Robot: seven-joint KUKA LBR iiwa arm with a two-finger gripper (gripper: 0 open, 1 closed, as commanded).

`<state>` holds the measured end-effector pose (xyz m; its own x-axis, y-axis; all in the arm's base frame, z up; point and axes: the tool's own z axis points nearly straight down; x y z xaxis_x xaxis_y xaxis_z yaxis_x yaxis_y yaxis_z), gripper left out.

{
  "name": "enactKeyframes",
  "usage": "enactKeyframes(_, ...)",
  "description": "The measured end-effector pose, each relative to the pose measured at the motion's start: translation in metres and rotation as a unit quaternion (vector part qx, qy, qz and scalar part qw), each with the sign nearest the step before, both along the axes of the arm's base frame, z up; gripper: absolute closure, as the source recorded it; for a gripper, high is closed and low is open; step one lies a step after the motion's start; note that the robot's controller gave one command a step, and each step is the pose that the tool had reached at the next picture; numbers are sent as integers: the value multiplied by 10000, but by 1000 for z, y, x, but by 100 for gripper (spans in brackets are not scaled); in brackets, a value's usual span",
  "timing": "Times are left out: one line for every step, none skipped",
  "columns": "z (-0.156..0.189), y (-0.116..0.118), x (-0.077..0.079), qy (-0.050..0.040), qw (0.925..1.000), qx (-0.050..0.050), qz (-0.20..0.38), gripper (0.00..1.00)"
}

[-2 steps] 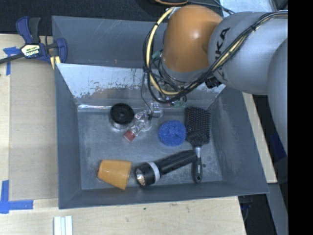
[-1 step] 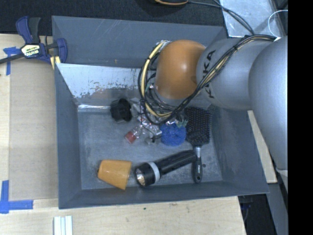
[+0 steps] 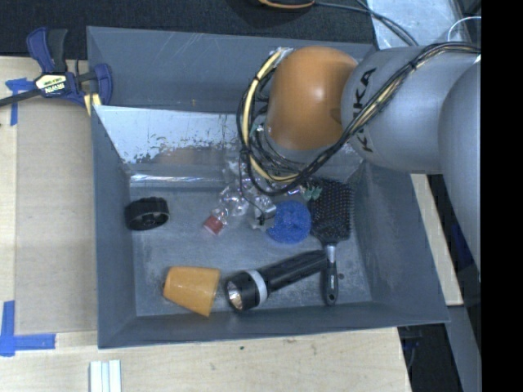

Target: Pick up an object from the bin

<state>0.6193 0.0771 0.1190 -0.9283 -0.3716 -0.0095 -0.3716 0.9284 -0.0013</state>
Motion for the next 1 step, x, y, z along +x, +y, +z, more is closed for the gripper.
enactKeyframes(-19,-26,-9,47,9925,-12,1220,0)
